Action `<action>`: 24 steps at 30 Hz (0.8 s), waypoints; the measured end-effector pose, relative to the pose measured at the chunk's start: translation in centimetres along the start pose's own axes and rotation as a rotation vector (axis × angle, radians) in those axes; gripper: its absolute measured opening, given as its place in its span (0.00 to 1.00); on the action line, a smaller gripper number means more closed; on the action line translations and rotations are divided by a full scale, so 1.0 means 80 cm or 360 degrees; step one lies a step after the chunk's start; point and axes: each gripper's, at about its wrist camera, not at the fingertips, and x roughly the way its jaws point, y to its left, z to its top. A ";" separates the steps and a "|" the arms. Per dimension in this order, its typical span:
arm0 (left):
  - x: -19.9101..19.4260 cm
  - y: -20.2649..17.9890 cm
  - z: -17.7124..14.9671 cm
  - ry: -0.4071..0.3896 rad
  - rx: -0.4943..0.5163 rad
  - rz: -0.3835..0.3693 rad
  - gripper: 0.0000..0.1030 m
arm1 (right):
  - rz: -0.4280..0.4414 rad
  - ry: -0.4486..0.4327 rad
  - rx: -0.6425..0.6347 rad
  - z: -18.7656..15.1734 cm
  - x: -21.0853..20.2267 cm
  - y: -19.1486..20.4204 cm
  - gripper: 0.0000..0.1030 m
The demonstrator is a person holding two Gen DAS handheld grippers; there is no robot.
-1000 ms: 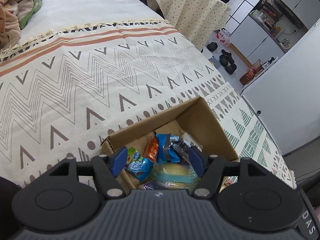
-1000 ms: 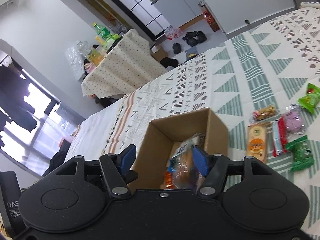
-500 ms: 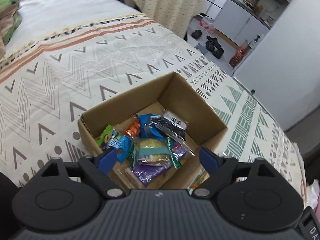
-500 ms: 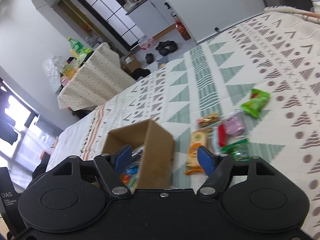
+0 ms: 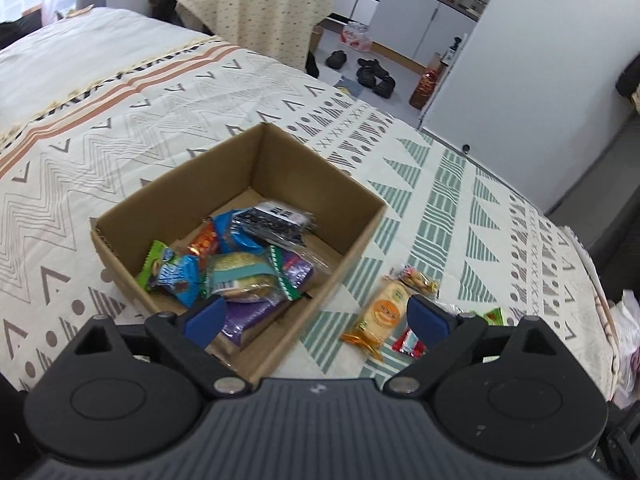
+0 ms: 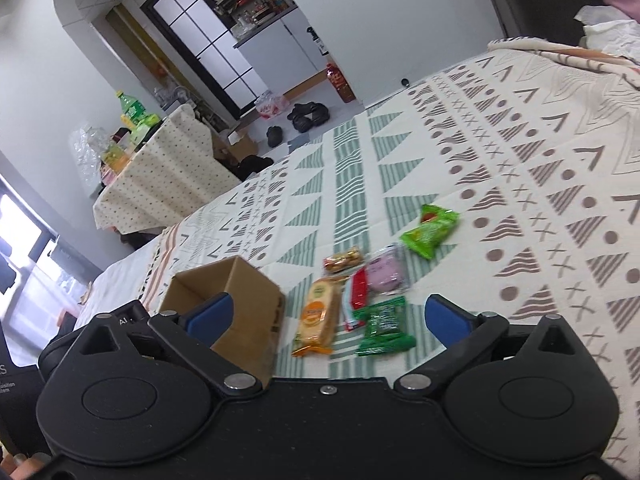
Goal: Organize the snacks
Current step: 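Grasp the orange-label bread packet with the left gripper while the right grasps a green plum candy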
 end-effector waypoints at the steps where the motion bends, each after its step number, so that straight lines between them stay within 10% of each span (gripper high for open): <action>1: 0.001 -0.003 -0.002 0.0005 0.0018 -0.0004 0.94 | -0.0005 -0.0001 0.0009 0.001 -0.002 -0.005 1.00; 20: 0.046 -0.064 -0.053 0.0105 0.0338 -0.0062 0.91 | -0.0039 0.0058 0.0193 -0.011 0.019 -0.095 0.98; 24: 0.056 -0.074 -0.058 0.0062 0.0370 -0.0041 0.85 | 0.0023 0.0130 0.0186 -0.017 0.038 -0.093 0.84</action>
